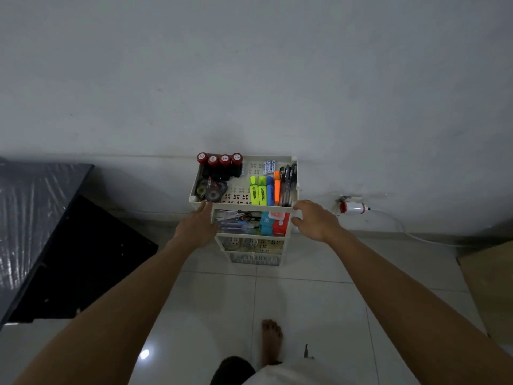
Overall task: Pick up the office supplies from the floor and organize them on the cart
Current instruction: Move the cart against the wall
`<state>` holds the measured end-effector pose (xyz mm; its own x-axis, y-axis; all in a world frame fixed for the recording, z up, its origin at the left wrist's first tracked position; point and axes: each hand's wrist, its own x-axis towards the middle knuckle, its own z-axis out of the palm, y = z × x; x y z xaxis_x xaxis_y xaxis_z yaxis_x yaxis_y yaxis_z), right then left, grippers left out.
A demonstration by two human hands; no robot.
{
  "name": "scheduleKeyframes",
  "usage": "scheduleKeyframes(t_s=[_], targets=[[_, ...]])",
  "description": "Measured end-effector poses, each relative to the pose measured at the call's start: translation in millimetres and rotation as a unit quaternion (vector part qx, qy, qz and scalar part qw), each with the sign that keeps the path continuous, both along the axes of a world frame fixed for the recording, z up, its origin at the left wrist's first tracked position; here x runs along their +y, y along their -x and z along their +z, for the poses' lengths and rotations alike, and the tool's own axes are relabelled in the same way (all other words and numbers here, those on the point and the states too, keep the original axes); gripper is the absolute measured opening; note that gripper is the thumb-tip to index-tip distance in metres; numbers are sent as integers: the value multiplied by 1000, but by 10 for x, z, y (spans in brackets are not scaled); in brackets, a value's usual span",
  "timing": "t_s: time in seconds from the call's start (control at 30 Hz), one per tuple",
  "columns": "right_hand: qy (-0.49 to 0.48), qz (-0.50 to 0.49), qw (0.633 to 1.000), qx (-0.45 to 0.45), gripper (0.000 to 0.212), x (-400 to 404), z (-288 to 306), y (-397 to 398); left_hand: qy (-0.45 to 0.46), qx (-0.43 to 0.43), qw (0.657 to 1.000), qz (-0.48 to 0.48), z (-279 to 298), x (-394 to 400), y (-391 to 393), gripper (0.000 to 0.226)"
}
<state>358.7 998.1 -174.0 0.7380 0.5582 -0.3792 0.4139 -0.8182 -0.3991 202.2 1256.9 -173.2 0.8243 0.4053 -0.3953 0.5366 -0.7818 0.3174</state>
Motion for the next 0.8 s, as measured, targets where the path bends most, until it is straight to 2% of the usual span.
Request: scheduleKeyframes(t_s=[0.17,0.4,0.67,0.8], targets=[[-59,-5,998,-4,37,-16,230,70,-44,-55,997,21,293,-183,117,45],[-125,4,991,-40,42,-437,649,430,-94,-84,991,44,715,-630,513,58],[-161,22,984,-69,52,-1454,991,1106,-108,-131,983,75,1078,-1698,1371,61],[-187,22,980,-69,52,-1935,1152,1410,-106,-117,984,86,1243,-2272,1764,63]])
